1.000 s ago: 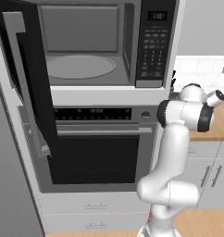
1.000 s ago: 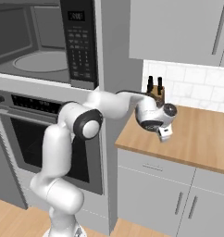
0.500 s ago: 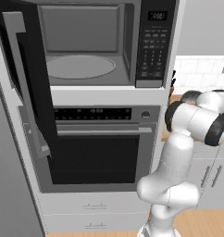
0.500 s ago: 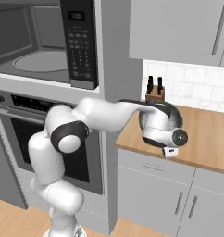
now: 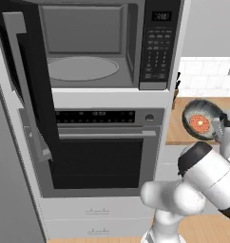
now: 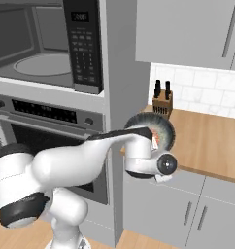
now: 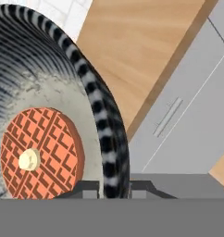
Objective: Open the microwave, place the bowl with waffle inside the microwave, then close the microwave door and turn it on.
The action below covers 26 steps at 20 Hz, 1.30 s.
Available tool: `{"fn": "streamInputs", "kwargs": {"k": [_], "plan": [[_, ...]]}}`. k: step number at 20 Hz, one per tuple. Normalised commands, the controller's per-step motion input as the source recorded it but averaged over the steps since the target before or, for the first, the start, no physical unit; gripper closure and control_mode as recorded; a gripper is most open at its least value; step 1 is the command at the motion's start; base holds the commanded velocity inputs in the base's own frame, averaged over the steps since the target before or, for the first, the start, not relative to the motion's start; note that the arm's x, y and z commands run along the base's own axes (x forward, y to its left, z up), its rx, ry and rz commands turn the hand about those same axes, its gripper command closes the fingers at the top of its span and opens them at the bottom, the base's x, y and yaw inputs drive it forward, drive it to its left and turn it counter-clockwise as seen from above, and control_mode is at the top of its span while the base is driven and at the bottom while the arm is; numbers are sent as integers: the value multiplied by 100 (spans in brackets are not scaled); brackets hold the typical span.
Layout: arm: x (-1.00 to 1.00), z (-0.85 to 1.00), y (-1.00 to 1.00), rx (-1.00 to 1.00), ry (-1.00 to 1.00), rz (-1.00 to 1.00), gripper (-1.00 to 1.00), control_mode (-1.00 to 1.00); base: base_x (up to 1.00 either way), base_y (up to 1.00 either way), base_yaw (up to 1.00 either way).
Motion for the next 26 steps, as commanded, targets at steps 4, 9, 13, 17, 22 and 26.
{"fn": "streamInputs", "kwargs": {"k": [4, 9, 13, 17, 22, 26], "plan": [[-93, 94, 26, 7, 2, 0, 100, -100, 0, 0, 0], [-62, 100, 25, 15, 13, 0, 100, -100, 0, 0, 0], [-58, 100, 42, 12, 11, 0, 100, -100, 0, 0, 0], [-61, 97, 43, 12, 18, 0, 100, -100, 0, 0, 0], [-69, 65, 63, 5, 12, 1, 100, -100, 0, 0, 0], [-35, 44, 100, 0, 8, 13, 100, -100, 0, 0, 0]]}}
